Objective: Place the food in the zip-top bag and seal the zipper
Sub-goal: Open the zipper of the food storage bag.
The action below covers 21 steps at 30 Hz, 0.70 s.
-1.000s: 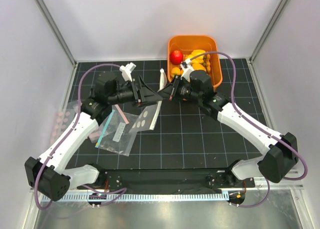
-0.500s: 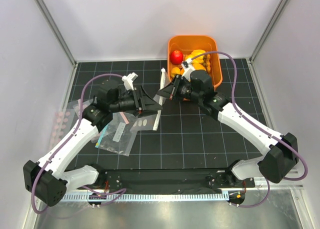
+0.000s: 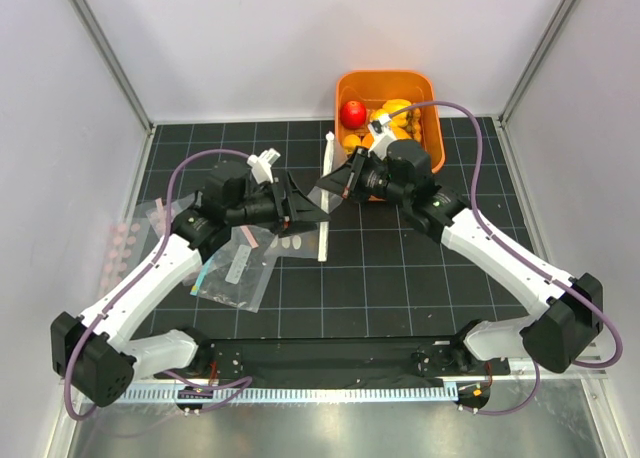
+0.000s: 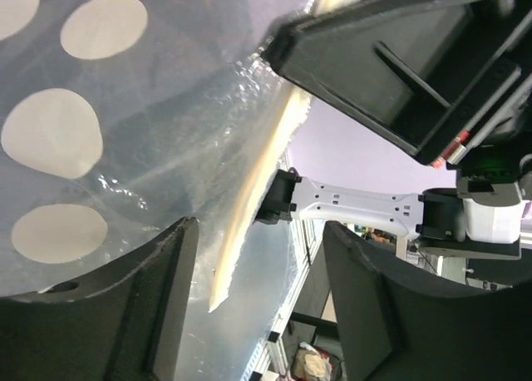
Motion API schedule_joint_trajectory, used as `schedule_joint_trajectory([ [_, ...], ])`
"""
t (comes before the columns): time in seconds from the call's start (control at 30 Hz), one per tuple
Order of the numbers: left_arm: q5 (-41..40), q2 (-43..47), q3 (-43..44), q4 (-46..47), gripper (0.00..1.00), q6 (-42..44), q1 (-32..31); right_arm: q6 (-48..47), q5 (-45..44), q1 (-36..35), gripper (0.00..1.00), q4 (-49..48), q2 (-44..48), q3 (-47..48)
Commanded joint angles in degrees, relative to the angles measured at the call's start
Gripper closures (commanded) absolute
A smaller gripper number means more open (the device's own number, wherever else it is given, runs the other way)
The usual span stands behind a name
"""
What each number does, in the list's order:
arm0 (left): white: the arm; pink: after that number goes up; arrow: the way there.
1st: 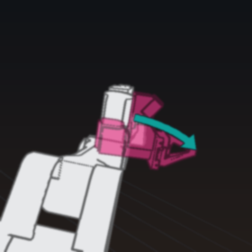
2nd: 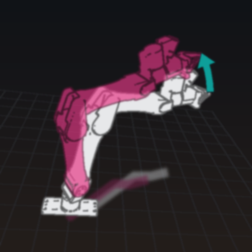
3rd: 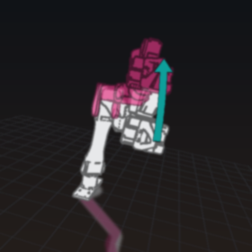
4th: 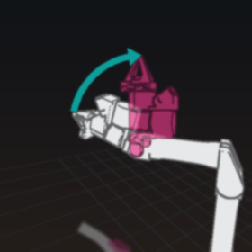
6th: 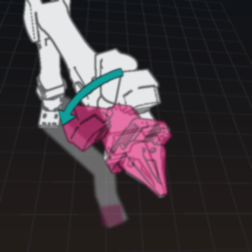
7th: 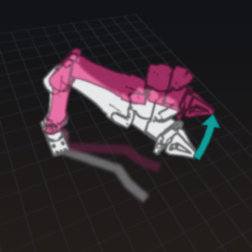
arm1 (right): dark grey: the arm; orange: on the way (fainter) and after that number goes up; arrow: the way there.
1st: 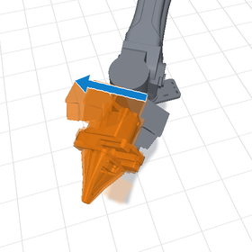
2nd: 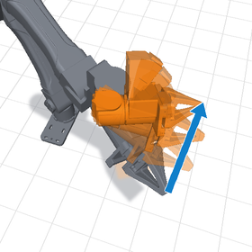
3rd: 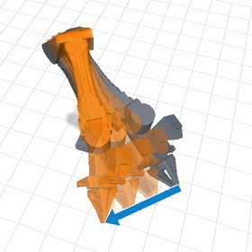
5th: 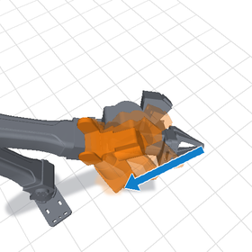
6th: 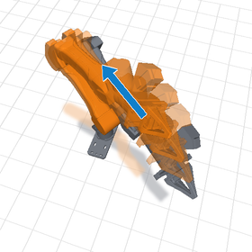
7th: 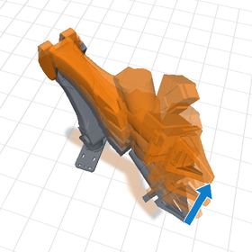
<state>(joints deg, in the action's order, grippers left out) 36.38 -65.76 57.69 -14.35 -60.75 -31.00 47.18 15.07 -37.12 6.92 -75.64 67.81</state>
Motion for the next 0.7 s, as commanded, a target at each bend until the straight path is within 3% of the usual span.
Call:
schedule_joint_trajectory([
  [0.0,0.1,-1.6,2.2,0.3,0.35,1.8,-0.3,0.4,-0.7,-0.1,0.99,-2.1,2.4,1.5],
  [0.27,-1.0,-4.6,3.6,0.6,0.62,3.4,-0.5,1.6,-1.2,-0.1,0.99,-2.0,2.2,1.5],
  [0.53,-1.5,-6.7,6.3,1.3,0.62,4.1,-0.5,1.3,-3.2,-0.1,0.99,1.1,2.3,2.0],
  [0.67,-1.7,-7.5,7.4,1.1,0.56,4.7,-0.5,0.7,-4.9,-0.1,0.99,5.0,1.2,4.2],
])
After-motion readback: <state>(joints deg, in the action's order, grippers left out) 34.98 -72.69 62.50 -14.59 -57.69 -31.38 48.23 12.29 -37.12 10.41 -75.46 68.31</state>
